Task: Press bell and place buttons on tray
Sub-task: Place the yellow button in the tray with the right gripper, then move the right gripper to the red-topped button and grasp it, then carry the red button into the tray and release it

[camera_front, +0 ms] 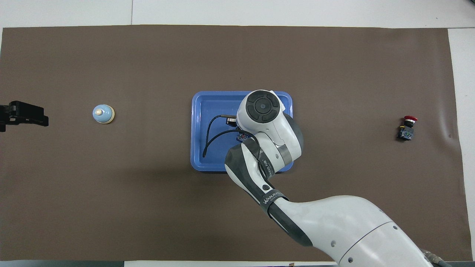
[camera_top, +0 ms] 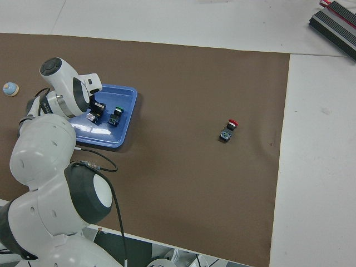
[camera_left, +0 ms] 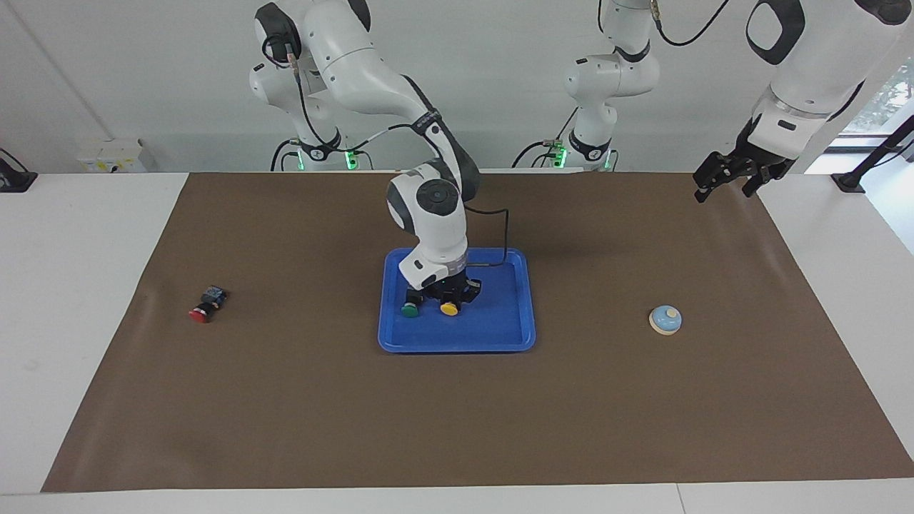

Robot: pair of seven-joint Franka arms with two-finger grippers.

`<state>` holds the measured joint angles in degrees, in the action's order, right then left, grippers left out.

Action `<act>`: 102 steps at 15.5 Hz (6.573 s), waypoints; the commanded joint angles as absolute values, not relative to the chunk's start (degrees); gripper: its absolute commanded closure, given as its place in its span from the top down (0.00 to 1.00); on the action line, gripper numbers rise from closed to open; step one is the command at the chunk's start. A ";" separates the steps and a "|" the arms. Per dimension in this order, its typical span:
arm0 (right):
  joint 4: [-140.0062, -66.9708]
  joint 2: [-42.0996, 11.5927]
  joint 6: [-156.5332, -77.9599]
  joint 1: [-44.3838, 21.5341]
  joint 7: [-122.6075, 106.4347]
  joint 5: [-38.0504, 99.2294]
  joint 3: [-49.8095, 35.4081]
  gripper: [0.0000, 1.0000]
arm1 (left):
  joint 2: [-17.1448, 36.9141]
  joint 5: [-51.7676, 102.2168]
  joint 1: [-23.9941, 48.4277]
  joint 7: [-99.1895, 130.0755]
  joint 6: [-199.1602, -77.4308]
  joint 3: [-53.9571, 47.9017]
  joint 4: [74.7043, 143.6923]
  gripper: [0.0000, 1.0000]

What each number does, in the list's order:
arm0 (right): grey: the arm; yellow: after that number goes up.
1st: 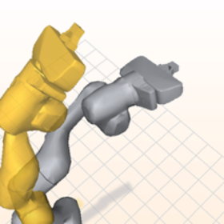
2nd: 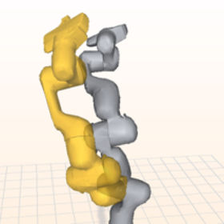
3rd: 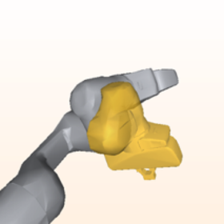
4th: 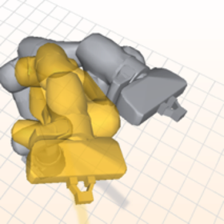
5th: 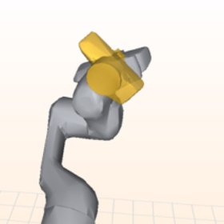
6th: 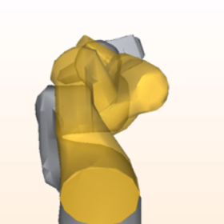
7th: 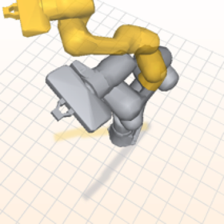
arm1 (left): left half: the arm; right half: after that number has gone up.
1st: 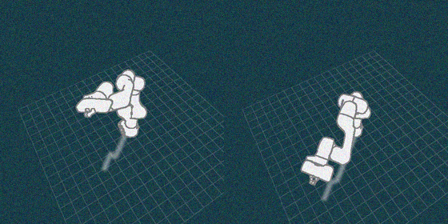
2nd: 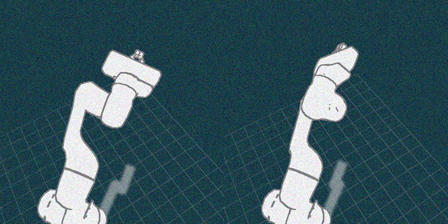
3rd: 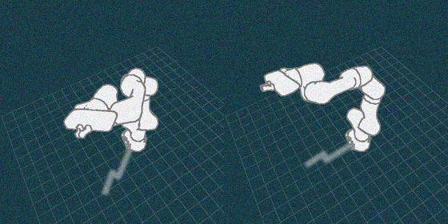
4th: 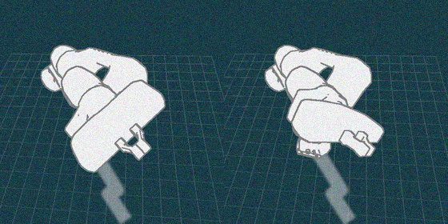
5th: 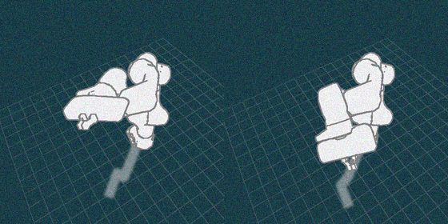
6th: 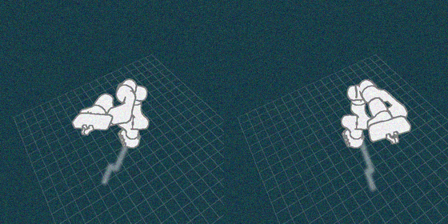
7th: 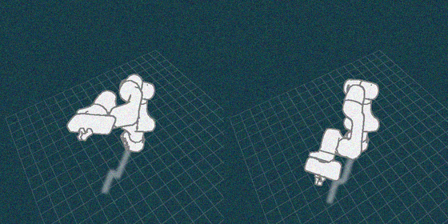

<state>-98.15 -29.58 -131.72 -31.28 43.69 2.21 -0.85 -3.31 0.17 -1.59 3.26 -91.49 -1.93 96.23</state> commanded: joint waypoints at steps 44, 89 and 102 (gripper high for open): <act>-128.50 -11.95 -145.72 15.47 2.20 -2.81 0.18 0.92 | -4.13 0.09 -1.32 2.90 -91.32 -1.58 97.03 1.00; -95.70 -29.27 -130.42 -38.85 47.72 2.29 -1.14 0.00 | -4.13 0.09 -1.32 2.90 -91.32 -1.58 97.03 1.00; -95.30 -28.30 -125.18 -40.87 48.43 2.29 -0.79 1.00 | -4.13 0.09 -1.32 2.90 -91.32 -1.58 97.03 1.00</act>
